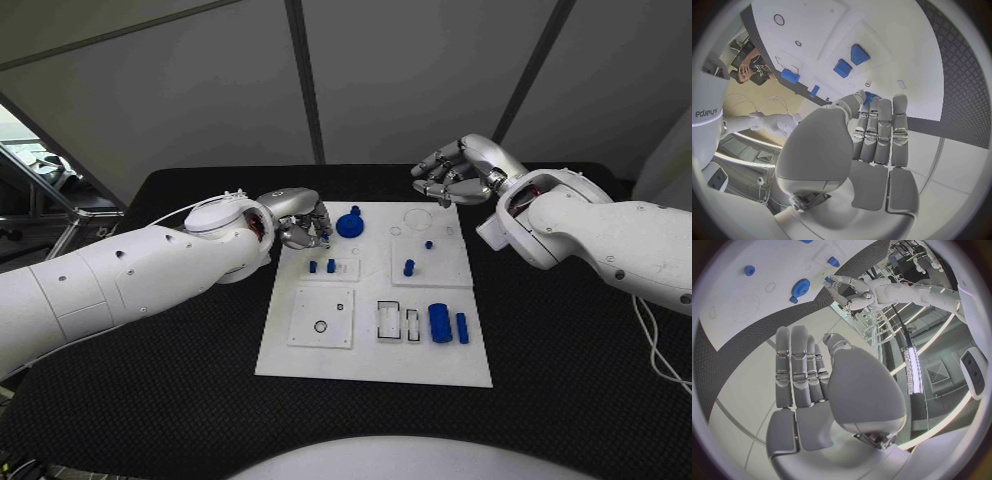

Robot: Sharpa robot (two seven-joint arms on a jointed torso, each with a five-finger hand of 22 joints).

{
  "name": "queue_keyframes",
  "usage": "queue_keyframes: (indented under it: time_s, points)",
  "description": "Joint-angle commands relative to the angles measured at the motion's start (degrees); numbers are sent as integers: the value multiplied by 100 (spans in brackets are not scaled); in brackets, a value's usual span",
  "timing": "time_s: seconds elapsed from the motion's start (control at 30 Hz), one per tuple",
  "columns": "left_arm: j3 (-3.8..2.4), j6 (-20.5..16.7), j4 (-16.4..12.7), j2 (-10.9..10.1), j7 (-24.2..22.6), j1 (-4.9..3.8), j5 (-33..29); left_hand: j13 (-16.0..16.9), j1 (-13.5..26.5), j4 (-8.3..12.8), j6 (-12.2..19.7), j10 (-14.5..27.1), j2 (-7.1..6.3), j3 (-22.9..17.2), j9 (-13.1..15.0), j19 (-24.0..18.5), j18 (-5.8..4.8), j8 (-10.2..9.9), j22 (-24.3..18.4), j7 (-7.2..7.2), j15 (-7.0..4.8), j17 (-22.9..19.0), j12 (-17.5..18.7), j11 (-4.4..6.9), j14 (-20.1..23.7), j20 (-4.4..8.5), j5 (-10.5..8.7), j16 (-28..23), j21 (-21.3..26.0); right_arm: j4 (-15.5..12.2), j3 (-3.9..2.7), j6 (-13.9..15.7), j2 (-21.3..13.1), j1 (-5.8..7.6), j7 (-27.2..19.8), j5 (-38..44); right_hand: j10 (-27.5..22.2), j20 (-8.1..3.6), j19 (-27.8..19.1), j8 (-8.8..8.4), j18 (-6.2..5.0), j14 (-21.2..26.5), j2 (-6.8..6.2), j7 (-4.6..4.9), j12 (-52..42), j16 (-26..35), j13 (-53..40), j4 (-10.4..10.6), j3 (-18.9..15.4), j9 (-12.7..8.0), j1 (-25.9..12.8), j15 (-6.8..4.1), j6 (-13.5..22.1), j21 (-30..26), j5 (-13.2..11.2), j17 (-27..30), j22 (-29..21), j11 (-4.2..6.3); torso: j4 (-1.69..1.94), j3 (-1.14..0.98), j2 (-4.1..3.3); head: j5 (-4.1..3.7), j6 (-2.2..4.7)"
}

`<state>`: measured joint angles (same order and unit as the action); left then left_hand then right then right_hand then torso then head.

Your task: Assemble the parts on the task board

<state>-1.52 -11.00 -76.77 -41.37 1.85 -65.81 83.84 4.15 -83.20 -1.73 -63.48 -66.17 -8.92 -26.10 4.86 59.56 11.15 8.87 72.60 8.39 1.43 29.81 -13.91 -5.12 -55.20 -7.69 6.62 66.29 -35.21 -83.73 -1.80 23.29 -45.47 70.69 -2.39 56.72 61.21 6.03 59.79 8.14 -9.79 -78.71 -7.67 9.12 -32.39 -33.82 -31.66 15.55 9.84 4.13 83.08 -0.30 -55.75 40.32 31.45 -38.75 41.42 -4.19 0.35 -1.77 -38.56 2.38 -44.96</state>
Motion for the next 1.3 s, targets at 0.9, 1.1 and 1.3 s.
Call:
queue_keyframes:
  time_s: [0.9, 1.1, 1.3]
  points:
    - [-4, 311, 127, 114, 28, 24, -34, -3, 112, -31, -42, -39, -6, -15, -2, 2, -75, -55, 11, -9, 9, -11, 49, 11, -59, 19, -3, -31, -6, -10, -3, -21, 13, 10, -59, -5, -27, -9, 23, 35, -67, -6, -6, -9, -37, 25, 5, 14, 35, 6, -1, -3, 13, -35, 36, -8, -9, 22, -2, 0, -1, 20, -41]
    - [-4, 330, 161, 130, 48, 24, -34, -3, 112, -31, -41, -39, -7, -16, -2, 2, -75, -56, 12, -10, 9, -11, 50, 11, -60, 19, -3, -31, -6, -12, -3, -16, 8, 10, -61, -5, -27, -9, 23, 35, -67, -6, -6, -9, -37, 25, 5, 14, 35, 6, -1, -3, 13, -35, 36, -8, -9, 22, 0, 0, 4, 14, -45]
    - [-4, 375, 200, 149, 73, 24, -34, -4, 111, -24, -33, -32, -17, -18, -4, 2, -74, -65, 14, -10, 9, -11, 62, 10, -63, 18, -4, -32, -4, -12, -3, -17, 9, 10, -62, -5, -27, -9, 23, 35, -67, -6, -6, -9, -37, 25, 5, 14, 35, 6, -1, -3, 13, -35, 36, -8, -9, 22, 4, 2, 2, 7, -48]
